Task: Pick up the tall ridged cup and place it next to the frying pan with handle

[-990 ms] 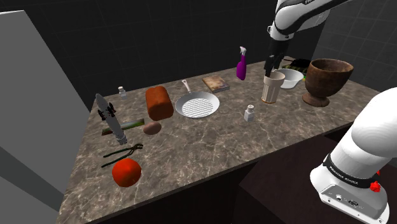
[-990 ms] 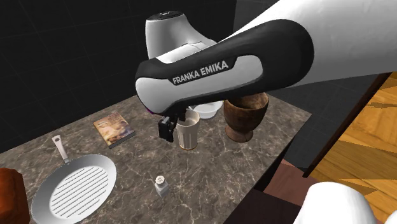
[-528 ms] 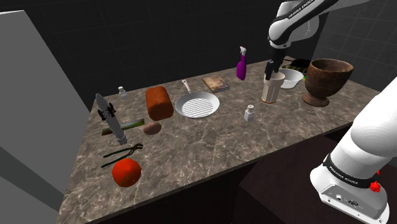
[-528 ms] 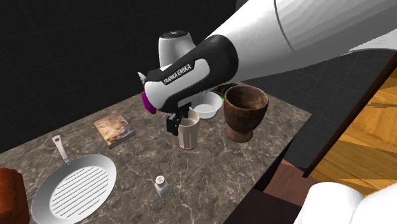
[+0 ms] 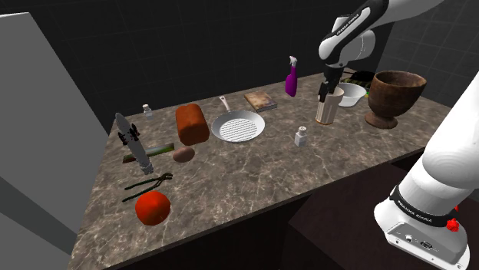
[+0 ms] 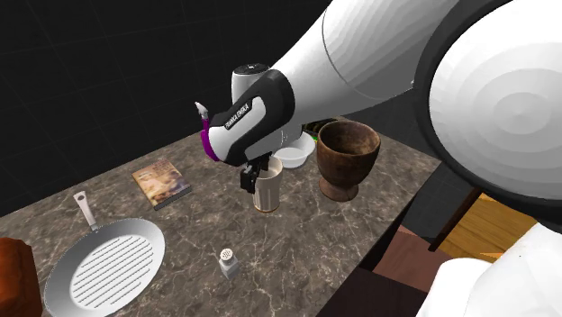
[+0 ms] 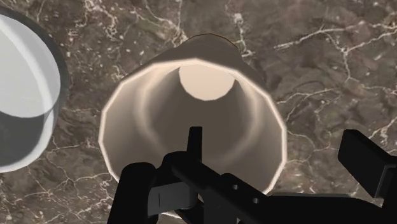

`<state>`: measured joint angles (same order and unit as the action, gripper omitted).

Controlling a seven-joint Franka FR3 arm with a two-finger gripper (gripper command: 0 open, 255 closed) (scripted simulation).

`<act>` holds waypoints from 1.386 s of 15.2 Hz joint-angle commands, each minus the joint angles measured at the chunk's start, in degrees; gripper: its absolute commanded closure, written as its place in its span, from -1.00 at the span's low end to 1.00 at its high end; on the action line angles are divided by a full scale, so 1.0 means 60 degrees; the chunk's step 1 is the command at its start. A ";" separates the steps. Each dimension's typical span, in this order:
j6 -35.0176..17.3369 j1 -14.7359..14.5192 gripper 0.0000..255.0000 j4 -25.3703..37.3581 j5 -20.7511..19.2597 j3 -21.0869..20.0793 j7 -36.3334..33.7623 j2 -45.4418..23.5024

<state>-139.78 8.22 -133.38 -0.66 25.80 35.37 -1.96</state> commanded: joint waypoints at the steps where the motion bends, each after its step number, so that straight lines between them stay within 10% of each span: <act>1: -0.0285 0.0011 -1.00 -0.0052 0.0169 -0.0009 0.0117 -0.0252; 10: -0.0354 0.0018 -1.00 -0.0064 0.0213 -0.0016 0.0149 -0.0316; 11: -0.0354 0.0018 1.00 -0.0064 0.0213 -0.0016 0.0149 -0.0316; 21: -0.0229 0.0012 1.00 -0.0029 0.0143 -0.0007 0.0101 -0.0215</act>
<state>-141.49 8.30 -133.58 0.45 25.71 36.13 -3.60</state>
